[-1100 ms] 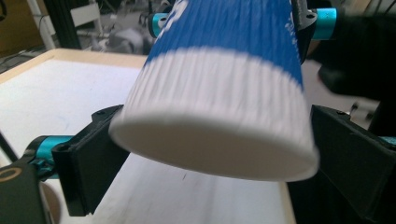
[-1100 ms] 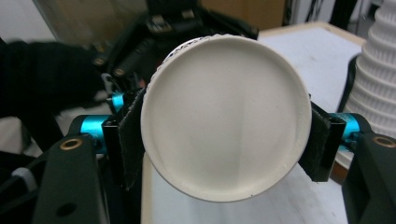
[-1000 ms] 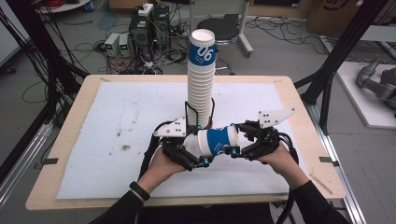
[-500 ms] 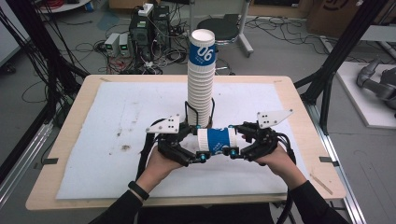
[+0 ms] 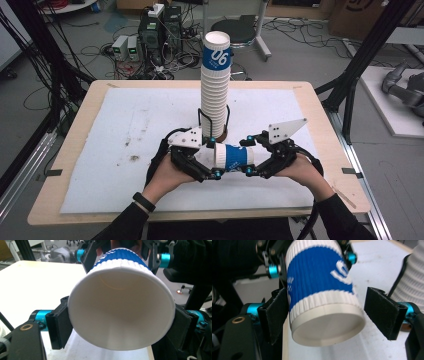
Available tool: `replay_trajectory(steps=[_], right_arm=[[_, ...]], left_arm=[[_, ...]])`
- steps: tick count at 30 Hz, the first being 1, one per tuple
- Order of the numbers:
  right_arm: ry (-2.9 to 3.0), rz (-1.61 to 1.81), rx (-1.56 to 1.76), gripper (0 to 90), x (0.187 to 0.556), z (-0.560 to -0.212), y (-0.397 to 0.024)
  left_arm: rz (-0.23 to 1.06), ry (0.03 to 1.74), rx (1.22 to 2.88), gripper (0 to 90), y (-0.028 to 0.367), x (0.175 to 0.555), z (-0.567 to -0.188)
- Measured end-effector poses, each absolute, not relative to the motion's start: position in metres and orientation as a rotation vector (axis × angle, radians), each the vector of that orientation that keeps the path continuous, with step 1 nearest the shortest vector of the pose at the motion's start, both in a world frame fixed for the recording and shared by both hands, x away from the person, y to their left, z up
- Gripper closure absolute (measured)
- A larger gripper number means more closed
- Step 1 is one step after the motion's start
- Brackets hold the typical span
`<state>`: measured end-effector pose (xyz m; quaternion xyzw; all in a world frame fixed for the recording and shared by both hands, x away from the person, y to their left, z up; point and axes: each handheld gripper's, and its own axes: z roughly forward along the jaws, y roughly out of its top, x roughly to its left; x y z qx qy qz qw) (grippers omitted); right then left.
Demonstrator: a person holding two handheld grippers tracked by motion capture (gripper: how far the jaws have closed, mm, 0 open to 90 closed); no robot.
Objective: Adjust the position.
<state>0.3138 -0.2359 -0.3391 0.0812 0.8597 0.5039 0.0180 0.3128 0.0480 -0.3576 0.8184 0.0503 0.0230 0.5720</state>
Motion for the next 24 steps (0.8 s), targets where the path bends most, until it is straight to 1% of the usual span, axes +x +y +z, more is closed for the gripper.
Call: replay_trajectory(steps=[3, 4, 5, 8, 12, 15, 19, 23, 24], right_arm=[[2.694, 1.522, 0.225, 21.3, 0.3132, -0.3421, -0.2328], [2.696, 1.517, 0.212, 24.9, 0.3132, -0.3429, -0.2317], [2.702, 1.510, 0.204, 26.5, 0.3126, -0.3432, -0.2312], [2.689, 1.523, 0.185, 27.7, 0.3121, -0.3439, -0.2314], [2.669, 1.589, 0.171, 29.0, 0.3136, -0.3447, -0.2344], [2.645, 1.674, 0.209, 29.2, 0.3155, -0.3454, -0.2371], [2.633, 1.759, 0.210, 29.2, 0.3167, -0.3470, -0.2397], [2.622, 1.785, 0.209, 29.2, 0.3165, -0.3485, -0.2377], [2.617, 1.789, 0.209, 29.2, 0.3165, -0.3493, -0.2372]], left_arm=[[0.049, 0.121, 1.921, 19.9, 0.0485, 0.3128, -0.3570], [0.050, 0.126, 1.922, 20.1, 0.0487, 0.3127, -0.3568], [0.046, 0.122, 1.924, 20.0, 0.0490, 0.3131, -0.3566], [0.044, 0.121, 1.908, 19.3, 0.0498, 0.3134, -0.3567], [0.041, 0.152, 1.829, 14.9, 0.0507, 0.3135, -0.3581], [0.021, 0.182, 1.759, 9.6, 0.0518, 0.3142, -0.3609], [-0.054, 0.212, 1.675, 9.5, 0.0529, 0.3167, -0.3647], [-0.089, 0.204, 1.658, 10.0, 0.0528, 0.3170, -0.3647], [-0.084, 0.197, 1.655, 14.1, 0.0540, 0.3164, -0.3639]])
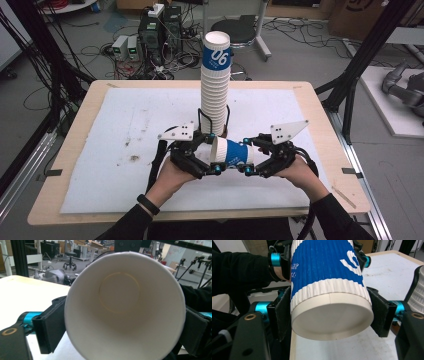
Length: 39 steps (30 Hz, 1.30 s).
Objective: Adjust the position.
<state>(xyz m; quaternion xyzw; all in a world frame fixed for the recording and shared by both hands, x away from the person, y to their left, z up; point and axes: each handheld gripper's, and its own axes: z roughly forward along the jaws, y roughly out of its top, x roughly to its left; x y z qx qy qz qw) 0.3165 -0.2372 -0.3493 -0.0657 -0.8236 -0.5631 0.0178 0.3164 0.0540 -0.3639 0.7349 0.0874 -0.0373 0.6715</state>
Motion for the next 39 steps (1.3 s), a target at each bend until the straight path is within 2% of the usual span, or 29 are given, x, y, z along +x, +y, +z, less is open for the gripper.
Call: replay_trajectory(steps=[1, 10, 14, 21, 23, 24, 26, 32, 39], right_arm=[[-2.555, -1.748, -0.204, 29.5, 0.317, -0.350, -0.237], [-2.582, -1.692, -0.201, 28.9, 0.316, -0.355, -0.233], [-2.695, -1.594, -0.195, 21.0, 0.314, -0.351, -0.229], [-2.865, -1.421, -0.118, 21.0, 0.306, -0.351, -0.216], [-2.899, -1.375, -0.114, 22.2, 0.306, -0.354, -0.212], [-2.919, -1.368, -0.103, 26.9, 0.306, -0.355, -0.211], [-2.923, -1.375, -0.099, 29.5, 0.306, -0.357, -0.211], [-2.822, -1.490, -0.108, 29.8, 0.309, -0.357, -0.217], [-2.656, -1.691, -0.174, 29.8, 0.310, -0.357, -0.223]], left_arm=[[-0.073, 0.196, 1.654, 17.2, 0.055, 0.316, -0.363], [-0.053, 0.173, 1.731, 19.8, 0.055, 0.316, -0.358], [-0.015, 0.168, 1.820, 19.9, 0.051, 0.314, -0.354], [0.034, 0.126, 1.954, 20.3, 0.043, 0.310, -0.348], [0.032, 0.129, 1.950, 20.3, 0.042, 0.309, -0.348], [0.027, 0.130, 1.951, 20.3, 0.042, 0.309, -0.348], [0.033, 0.123, 1.943, 19.7, 0.042, 0.309, -0.348], [0.032, 0.161, 1.794, 9.3, 0.044, 0.308, -0.349], [-0.038, 0.178, 1.666, 8.8, 0.048, 0.311, -0.349]])
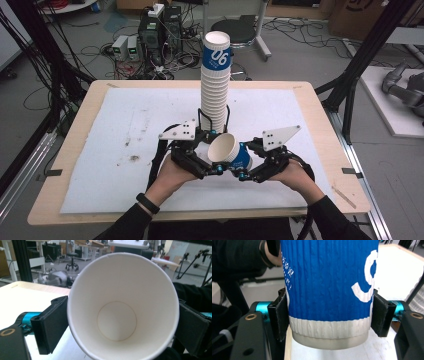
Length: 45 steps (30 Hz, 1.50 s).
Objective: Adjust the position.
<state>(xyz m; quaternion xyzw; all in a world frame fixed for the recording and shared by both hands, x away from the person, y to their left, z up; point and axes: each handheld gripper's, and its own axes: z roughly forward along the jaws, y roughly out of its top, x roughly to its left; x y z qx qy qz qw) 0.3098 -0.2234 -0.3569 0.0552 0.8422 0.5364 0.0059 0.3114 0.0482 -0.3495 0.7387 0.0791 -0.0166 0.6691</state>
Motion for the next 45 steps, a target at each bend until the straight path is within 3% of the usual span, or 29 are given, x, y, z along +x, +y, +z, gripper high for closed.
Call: replay_trajectory(steps=[7, 14, 20, 26, 30, 32, 38, 45], right_arm=[[2.636, 1.689, 0.172, 30.1, 0.309, -0.362, -0.218], [2.656, 1.651, 0.169, 28.8, 0.308, -0.364, -0.216], [2.673, 1.550, 0.146, 21.2, 0.306, -0.362, -0.214], [2.678, 1.514, 0.163, 21.0, 0.305, -0.369, -0.203], [2.679, 1.537, 0.180, 25.7, 0.305, -0.374, -0.198], [2.680, 1.555, 0.171, 29.9, 0.304, -0.376, -0.196], [2.649, 1.658, 0.177, 30.2, 0.304, -0.377, -0.199], [2.566, 1.811, 0.237, 30.2, 0.306, -0.376, -0.207]], left_arm=[[-0.057, 0.166, 1.668, 17.6, 0.049, 0.311, -0.349], [-0.051, 0.164, 1.709, 18.8, 0.049, 0.312, -0.349], [-0.019, 0.169, 1.817, 19.8, 0.051, 0.313, -0.344], [0.005, 0.152, 1.880, 20.7, 0.050, 0.310, -0.336], [0.020, 0.128, 1.913, 20.7, 0.046, 0.306, -0.332], [0.019, 0.121, 1.907, 20.7, 0.044, 0.305, -0.332], [0.024, 0.156, 1.804, 14.7, 0.043, 0.304, -0.336], [-0.025, 0.179, 1.676, 13.8, 0.045, 0.306, -0.343]])
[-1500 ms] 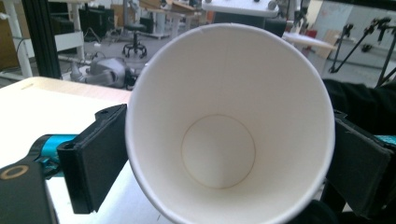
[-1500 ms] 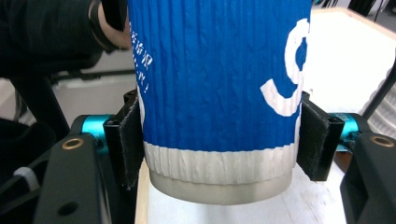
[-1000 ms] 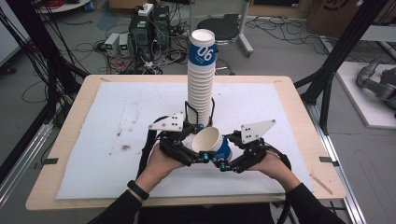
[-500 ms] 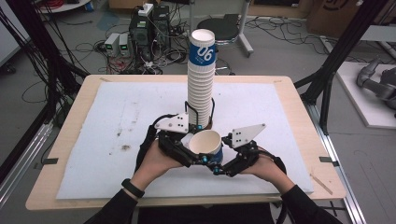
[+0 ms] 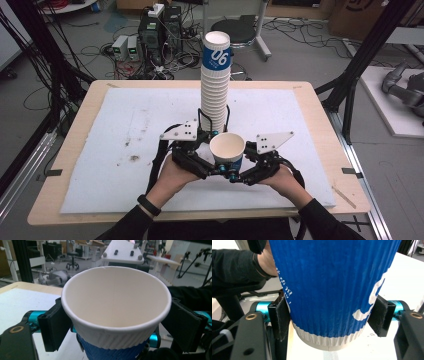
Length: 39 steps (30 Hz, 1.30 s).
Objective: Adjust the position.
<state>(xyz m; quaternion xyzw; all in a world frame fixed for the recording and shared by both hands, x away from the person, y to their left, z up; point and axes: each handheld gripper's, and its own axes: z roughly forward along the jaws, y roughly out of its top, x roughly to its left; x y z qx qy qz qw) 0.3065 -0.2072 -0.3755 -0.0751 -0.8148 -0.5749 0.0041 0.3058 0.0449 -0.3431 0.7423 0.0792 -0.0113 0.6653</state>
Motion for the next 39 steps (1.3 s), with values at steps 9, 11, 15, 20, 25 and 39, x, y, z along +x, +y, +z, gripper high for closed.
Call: replay_trajectory(steps=[9, 11, 15, 20, 25, 39], right_arm=[[-2.549, -1.824, -0.237, 30.1, 0.3045, -0.3784, -0.2031], [-2.542, -1.829, -0.242, 30.2, 0.3044, -0.3789, -0.2026], [-2.535, -1.832, -0.238, 30.2, 0.3035, -0.3804, -0.2011], [-2.530, -1.833, -0.254, 28.7, 0.3028, -0.3823, -0.2005], [-2.478, -1.872, -0.290, 21.6, 0.3023, -0.3798, -0.2008], [-2.390, -1.970, -0.301, 25.5, 0.3017, -0.3746, -0.2063]], left_arm=[[-0.054, 0.194, 1.636, 17.3, 0.0451, 0.3064, -0.3444], [-0.047, 0.197, 1.637, 18.6, 0.0448, 0.3057, -0.3445], [-0.035, 0.193, 1.650, 20.1, 0.0444, 0.3047, -0.3445], [-0.034, 0.189, 1.650, 20.8, 0.0447, 0.3051, -0.3454], [-0.037, 0.190, 1.652, 21.0, 0.0452, 0.3064, -0.3476], [-0.046, 0.188, 1.638, 21.8, 0.0437, 0.3060, -0.3504]])
